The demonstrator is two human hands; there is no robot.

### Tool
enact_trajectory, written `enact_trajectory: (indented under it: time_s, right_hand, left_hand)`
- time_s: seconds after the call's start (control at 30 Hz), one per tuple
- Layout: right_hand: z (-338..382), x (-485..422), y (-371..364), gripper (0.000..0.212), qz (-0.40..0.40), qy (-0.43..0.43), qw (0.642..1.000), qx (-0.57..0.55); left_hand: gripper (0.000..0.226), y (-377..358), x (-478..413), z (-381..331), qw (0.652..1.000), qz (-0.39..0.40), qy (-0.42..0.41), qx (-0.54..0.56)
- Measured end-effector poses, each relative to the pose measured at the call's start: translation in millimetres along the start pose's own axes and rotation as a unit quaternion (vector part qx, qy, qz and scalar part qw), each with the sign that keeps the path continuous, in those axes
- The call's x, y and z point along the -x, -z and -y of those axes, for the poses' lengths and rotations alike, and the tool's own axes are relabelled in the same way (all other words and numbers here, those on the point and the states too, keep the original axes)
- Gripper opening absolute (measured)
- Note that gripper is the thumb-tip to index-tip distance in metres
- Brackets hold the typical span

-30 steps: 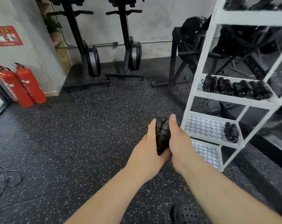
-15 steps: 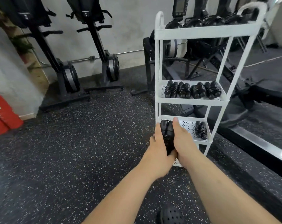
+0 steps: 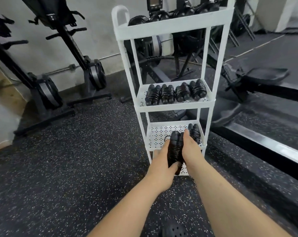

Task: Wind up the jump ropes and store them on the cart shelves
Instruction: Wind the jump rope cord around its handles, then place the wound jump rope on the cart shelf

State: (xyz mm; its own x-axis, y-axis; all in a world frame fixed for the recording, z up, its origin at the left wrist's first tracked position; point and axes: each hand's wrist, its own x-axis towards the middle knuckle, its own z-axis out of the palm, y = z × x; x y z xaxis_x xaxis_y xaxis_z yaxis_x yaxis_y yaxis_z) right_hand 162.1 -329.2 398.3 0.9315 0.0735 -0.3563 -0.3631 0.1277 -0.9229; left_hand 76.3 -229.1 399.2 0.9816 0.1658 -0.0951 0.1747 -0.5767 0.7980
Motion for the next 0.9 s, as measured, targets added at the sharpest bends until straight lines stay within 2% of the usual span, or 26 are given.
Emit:
enact_trajectory:
  time_s: [0.1,0.17,0.3,0.33,0.4,0.53,0.7,0.8,0.9]
  right_hand:
    - [-14,-15,9,0.064,-0.013,-0.023,1.0,-0.011]
    - [-29,-26,14,0.072,-0.019,-0.009,1.0,0.0]
    - [-49,-55,23,0.095,-0.078,0.035,0.992,0.095]
    - [-49,-62,25,0.094,-0.099,0.044,0.987,0.121]
    - [-48,-78,28,0.078,-0.134,0.061,0.972,0.183]
    - [-57,-113,30,0.056,-0.19,0.105,0.925,0.312]
    - [-77,-142,26,0.045,-0.22,0.17,0.892,0.356]
    - [-82,-151,28,0.038,-0.201,0.215,0.878,0.378]
    - [-84,-161,31,0.037,-0.204,0.217,0.871,0.389]
  left_hand:
    - [0.074,-12,-19,8,1.0,-0.015,0.015,-0.02]
    - [0.073,-19,-36,14,0.999,-0.027,0.027,-0.034]
    - [0.075,-32,-76,23,0.997,-0.03,0.055,-0.055]
    - [0.074,-35,-87,25,0.996,-0.026,0.06,-0.059]
    - [0.071,-42,-109,29,0.995,-0.022,0.068,-0.073]
    - [0.068,-58,-150,35,0.993,-0.025,0.078,-0.089]
    - [0.062,-76,-199,38,0.994,-0.037,0.058,-0.08]
    - [0.057,-87,-229,38,0.993,-0.048,0.082,-0.072]
    - [0.05,-97,-252,39,0.991,-0.056,0.104,-0.06]
